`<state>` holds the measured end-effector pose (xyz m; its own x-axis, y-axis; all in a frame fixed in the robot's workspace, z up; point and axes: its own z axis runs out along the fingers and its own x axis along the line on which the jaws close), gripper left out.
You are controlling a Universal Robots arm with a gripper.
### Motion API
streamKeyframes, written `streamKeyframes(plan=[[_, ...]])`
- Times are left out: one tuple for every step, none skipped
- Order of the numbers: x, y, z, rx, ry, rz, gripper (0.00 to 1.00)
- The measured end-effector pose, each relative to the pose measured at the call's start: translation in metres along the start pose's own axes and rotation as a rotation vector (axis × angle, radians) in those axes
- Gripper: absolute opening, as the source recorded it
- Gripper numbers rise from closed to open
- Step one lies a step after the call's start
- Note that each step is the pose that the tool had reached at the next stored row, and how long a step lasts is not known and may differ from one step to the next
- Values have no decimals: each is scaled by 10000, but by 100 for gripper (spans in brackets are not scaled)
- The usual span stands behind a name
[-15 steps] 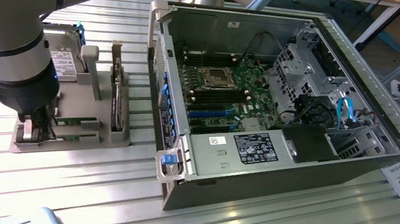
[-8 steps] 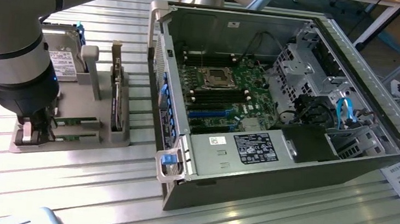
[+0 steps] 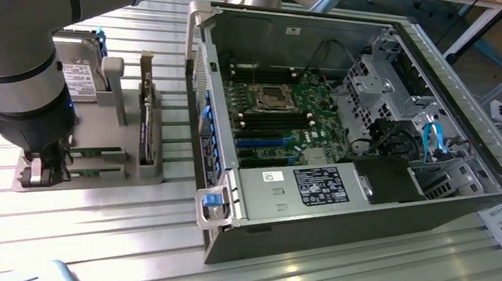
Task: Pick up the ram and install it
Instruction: 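Pick up the ram and move it above insertion slot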
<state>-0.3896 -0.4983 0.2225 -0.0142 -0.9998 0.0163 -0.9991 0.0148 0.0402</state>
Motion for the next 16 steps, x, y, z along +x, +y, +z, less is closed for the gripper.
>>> streamKeyframes(plan=[[2,0,10,0,0,1,31],[2,0,13,0,0,1,31],[2,0,13,-1,1,1,31],[3,-1,13,-1,1,0,31],[3,-1,13,-1,0,0,31],[3,-3,14,1,-1,0,31],[3,-11,14,2,-1,-2,31],[3,-20,13,0,-1,-2,31],[4,-33,12,0,0,0,31],[5,-50,12,1,-1,-1,31],[6,-66,11,0,0,0,31],[7,-82,10,-1,0,-1,31],[8,-100,10,0,0,0,31],[9,-134,8,-2,0,0,31],[9,-149,8,-2,0,0,31],[10,-165,7,-2,0,-1,31]])
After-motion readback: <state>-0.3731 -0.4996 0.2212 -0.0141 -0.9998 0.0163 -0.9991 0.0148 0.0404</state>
